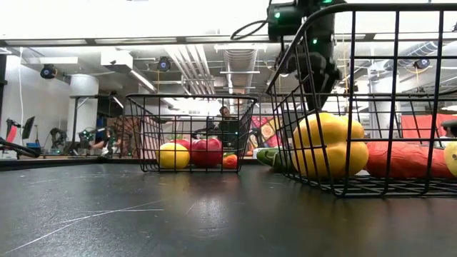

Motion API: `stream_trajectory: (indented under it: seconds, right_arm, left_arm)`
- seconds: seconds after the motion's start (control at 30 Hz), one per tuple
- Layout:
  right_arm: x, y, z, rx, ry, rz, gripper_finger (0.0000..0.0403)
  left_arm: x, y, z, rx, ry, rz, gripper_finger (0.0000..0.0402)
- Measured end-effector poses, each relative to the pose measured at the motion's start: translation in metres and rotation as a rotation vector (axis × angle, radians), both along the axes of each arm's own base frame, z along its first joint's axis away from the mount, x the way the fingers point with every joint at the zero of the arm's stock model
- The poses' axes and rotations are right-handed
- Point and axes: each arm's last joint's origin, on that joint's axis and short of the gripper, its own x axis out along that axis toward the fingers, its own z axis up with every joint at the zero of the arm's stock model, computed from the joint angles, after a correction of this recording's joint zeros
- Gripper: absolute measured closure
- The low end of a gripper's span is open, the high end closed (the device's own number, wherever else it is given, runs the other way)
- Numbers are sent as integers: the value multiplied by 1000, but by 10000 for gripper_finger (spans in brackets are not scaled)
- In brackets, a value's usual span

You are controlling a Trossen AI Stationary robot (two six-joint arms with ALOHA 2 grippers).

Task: Sort produce into baskets
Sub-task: Put the cucumber into the bottom black wire basket

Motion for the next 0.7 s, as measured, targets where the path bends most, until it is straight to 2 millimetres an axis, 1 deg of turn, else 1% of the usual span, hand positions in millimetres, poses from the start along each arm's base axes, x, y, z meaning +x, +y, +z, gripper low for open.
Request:
stream_trajectory:
  seconds: [0.13,0.23,0.47,0.63,0.7]
  right_arm:
    - [9,-2,-12,-2,11,48,190]
    - [10,-2,-19,-4,13,71,190]
    - [-4,1,-29,-11,-7,92,190]
    - [-16,4,-43,-1,4,100,190]
    - [-17,5,-50,-5,-10,100,190]
  left_arm:
    - [-2,-3,1,10,-13,-2,39]
    - [-3,-3,1,3,-18,-4,39]
    - [-4,-5,1,-1,-20,-11,39]
    - [-4,-5,1,-1,-20,-11,39]
    - [-4,-5,1,-1,-20,-11,39]
